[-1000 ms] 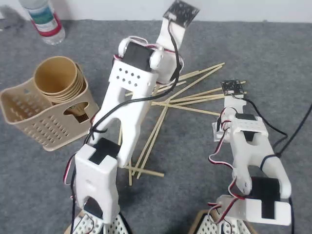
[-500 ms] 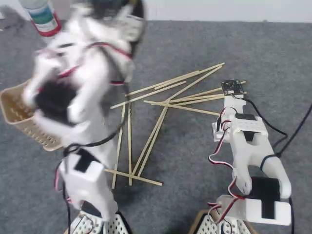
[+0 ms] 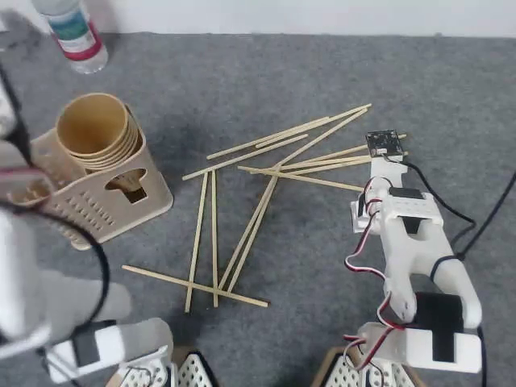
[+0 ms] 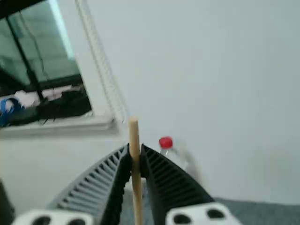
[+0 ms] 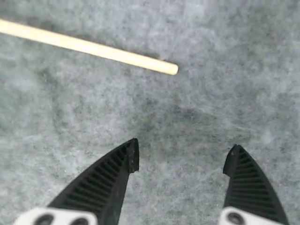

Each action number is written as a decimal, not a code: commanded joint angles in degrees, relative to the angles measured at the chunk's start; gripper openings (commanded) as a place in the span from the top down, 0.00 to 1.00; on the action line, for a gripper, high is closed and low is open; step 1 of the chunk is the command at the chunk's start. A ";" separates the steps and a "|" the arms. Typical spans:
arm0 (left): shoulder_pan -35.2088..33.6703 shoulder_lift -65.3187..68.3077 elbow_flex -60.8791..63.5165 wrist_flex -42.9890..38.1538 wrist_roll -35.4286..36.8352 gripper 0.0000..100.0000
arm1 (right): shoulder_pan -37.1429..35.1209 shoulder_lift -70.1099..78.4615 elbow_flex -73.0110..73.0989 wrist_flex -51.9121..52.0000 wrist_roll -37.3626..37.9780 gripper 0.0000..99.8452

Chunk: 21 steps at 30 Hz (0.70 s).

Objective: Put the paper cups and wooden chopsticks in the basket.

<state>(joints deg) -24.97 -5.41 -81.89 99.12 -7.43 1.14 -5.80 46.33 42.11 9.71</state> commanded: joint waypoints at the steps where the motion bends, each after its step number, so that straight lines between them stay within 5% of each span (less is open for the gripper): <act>1: -7.30 -3.43 12.97 1.49 -0.09 0.99 | -0.40 -2.24 -0.26 -1.01 -0.26 0.70; 7: -7.91 -8.62 29.49 -1.85 1.49 0.99 | -0.22 -2.24 -0.18 -0.92 -0.26 0.70; 21: -7.65 -22.42 69.58 -37.80 7.82 0.99 | -0.31 -2.24 -0.18 -1.19 -0.26 0.70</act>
<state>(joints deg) -32.53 -21.32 -20.44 70.37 -0.40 1.05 -5.80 46.33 42.11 9.71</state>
